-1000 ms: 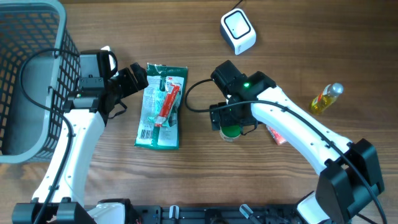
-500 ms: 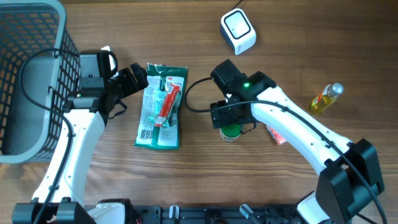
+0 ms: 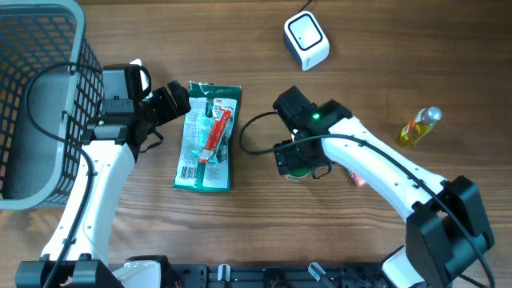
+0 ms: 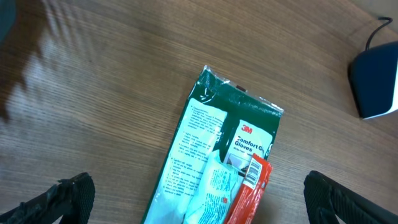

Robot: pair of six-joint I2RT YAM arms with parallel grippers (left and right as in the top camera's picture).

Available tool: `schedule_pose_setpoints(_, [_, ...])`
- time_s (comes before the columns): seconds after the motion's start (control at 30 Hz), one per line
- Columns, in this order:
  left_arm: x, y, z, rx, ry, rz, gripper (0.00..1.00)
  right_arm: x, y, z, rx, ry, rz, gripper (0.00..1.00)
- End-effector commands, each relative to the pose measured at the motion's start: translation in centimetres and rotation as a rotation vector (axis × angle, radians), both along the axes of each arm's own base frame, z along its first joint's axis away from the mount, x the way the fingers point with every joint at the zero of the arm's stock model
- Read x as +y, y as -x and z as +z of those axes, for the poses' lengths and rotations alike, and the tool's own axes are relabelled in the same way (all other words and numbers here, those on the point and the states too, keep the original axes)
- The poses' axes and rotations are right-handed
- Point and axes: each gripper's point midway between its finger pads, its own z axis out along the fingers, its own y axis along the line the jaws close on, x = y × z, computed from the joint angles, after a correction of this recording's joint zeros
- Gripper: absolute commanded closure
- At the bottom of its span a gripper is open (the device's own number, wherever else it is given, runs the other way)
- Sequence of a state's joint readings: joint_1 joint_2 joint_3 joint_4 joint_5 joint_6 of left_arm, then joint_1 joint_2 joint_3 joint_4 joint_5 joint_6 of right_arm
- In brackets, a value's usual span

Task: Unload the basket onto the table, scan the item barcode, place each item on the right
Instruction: 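Close the right gripper on the green-lidded jar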

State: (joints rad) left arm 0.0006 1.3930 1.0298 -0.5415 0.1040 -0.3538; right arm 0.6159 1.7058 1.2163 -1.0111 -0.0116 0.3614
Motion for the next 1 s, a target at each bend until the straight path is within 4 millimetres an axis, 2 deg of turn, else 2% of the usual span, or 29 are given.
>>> schedule_pose_setpoints(0.0, [-0.03, -0.33, 1.14, -0.031, 0.005, -0.007, 0.00, 0.38, 0.38, -0.70, 0.009, -0.031, 0.048, 0.11])
schedule_pose_setpoints(0.23, [-0.03, -0.33, 1.14, -0.031, 0.005, -0.007, 0.00, 0.49, -0.11, -1.01, -0.015, -0.033, 0.046, 0.16])
schedule_pose_setpoints(0.77, [-0.03, -0.33, 1.14, -0.031, 0.005, -0.007, 0.00, 0.50, -0.17, -1.23, -0.010, -0.032, 0.016, 0.17])
schedule_pose_setpoints(0.97, [-0.03, -0.33, 1.14, -0.031, 0.005, -0.007, 0.00, 0.47, -0.09, -1.24, -0.004, -0.034, -0.033, 0.25])
